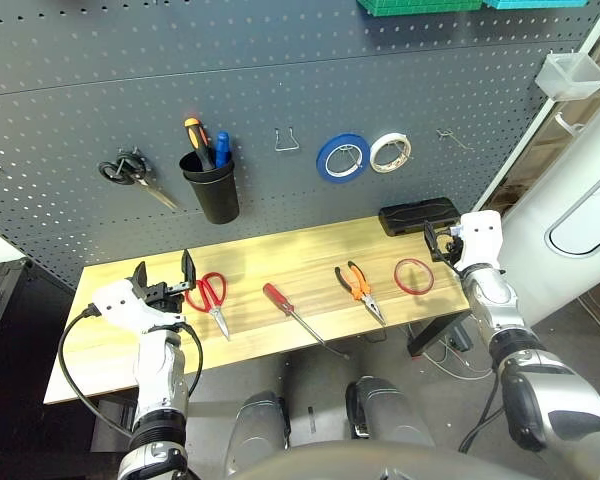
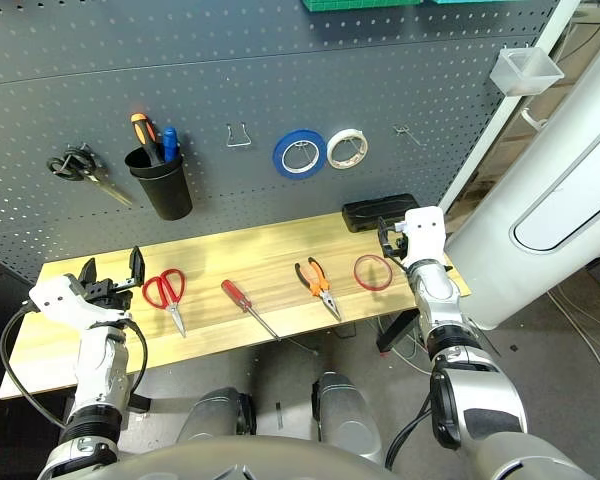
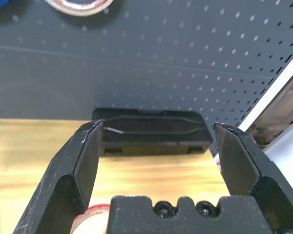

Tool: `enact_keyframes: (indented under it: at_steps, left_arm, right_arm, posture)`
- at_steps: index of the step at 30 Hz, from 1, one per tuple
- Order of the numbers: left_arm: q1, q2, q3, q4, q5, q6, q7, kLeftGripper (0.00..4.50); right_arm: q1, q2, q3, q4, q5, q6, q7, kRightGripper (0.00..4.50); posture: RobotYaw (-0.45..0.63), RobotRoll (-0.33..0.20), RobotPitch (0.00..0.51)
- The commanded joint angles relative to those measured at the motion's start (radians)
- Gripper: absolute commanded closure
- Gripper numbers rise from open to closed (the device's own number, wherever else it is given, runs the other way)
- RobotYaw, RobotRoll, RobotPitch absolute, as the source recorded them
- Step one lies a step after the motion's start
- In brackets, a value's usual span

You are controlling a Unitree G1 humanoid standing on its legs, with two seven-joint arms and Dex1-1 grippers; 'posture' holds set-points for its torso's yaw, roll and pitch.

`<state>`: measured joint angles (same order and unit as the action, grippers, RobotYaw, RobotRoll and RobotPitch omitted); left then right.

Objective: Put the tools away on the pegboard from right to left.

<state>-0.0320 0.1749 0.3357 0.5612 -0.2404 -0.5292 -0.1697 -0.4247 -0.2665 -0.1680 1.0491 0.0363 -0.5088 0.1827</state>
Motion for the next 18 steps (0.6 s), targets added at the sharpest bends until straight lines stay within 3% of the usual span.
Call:
enact_keyframes:
  at_steps: [1, 9, 14, 18]
  left_arm:
    - [0.014, -0.006, -0.005, -0.013, -0.001, 0.010, -0.004, 0.02]
    - [0.031, 0.008, -0.038, -0.042, -0.005, 0.026, -0.085, 0.02]
    - [0.070, 0.075, -0.090, -0.151, -0.059, 0.116, -0.265, 0.02]
    - [0.095, 0.145, -0.130, -0.253, -0.110, 0.219, -0.409, 0.02]
  right_arm:
    - [0.009, -0.006, -0.004, -0.014, 0.009, 0.006, 0.004, 0.00]
    - [-0.024, -0.023, 0.033, -0.055, -0.021, 0.125, 0.026, 0.00]
    - [-0.023, -0.045, 0.073, -0.186, -0.053, 0.365, 0.016, 0.00]
    - [-0.006, -0.053, 0.099, -0.367, -0.021, 0.681, 0.110, 0.00]
  posture:
    - [0.02, 0.000, 0.041]
    - [0.01, 0.000, 0.047]
    - [-0.02, 0.000, 0.062]
    - [-0.05, 0.000, 0.090]
